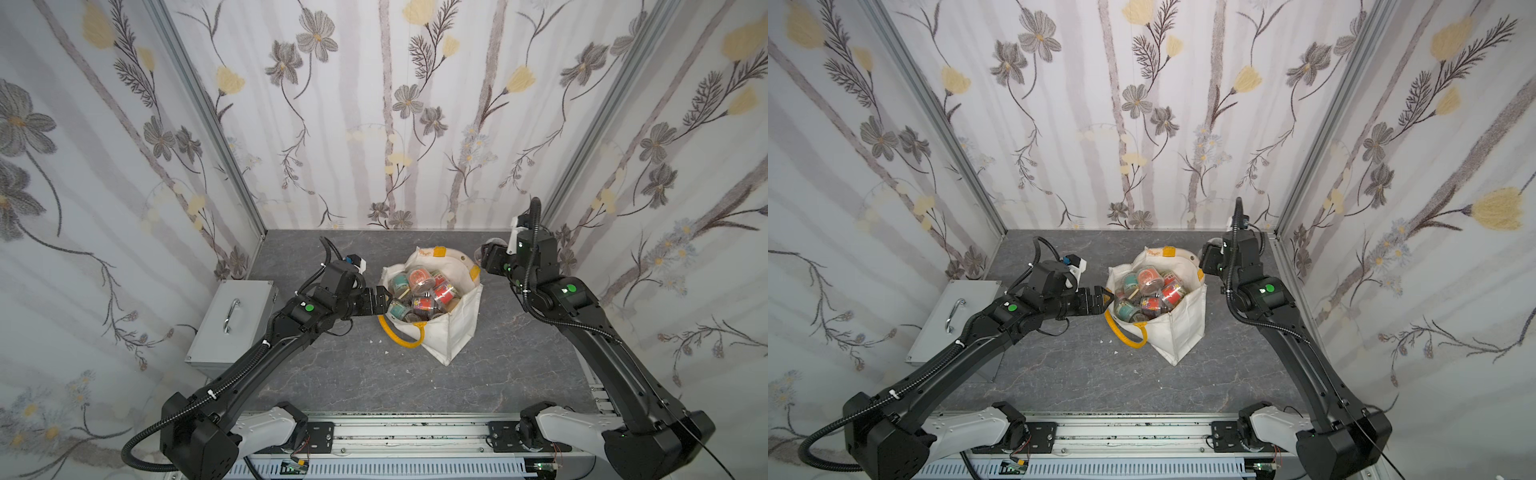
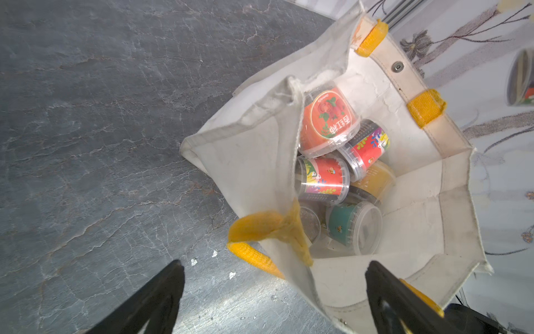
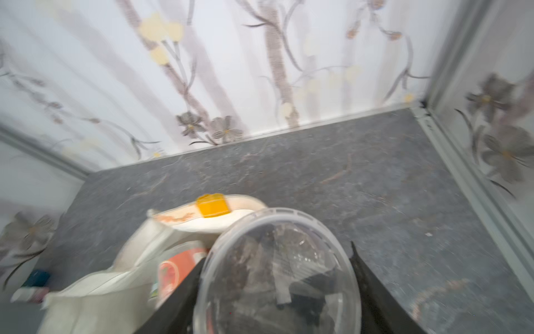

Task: Take out the seed jars from the canvas bag
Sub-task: Place the seed jar at the center of the board.

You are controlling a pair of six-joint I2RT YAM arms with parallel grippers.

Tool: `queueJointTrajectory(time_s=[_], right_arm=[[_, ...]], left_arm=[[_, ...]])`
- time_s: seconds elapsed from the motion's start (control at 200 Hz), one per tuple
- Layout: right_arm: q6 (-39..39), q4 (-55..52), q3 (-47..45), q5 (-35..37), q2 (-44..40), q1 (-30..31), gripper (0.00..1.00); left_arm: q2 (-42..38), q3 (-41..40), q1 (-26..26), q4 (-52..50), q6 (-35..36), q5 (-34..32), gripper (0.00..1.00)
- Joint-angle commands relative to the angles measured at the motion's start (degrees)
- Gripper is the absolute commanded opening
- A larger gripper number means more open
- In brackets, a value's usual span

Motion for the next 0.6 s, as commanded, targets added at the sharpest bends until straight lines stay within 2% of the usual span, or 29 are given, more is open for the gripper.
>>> queueJointTrajectory(time_s=[0.0,0.11,0.295,0.595], right_arm=[[3.96,-2.28,-6.65,6.51,-4.15,-5.08,0.64],[4.68,1.32,-15.0,12.28,-6.18,-6.62,0.64],[7.24,11.29,-24.39,11.37,-0.88,-7.25,0.66],[9.1,21.24,-27.94,11.0,12.01,-7.6,0.66]], left_arm=[[-0.16,1.08,0.53,-0.18,0.81,-1.18,1.0],[0.07,1.49,1.13,0.01,0.93,-1.34,1.0],[0.0,1.52,1.61,0.23,0.2,-1.45,1.0],[-1.45,0.77,1.97,-0.27,0.73,-0.27,1.0]])
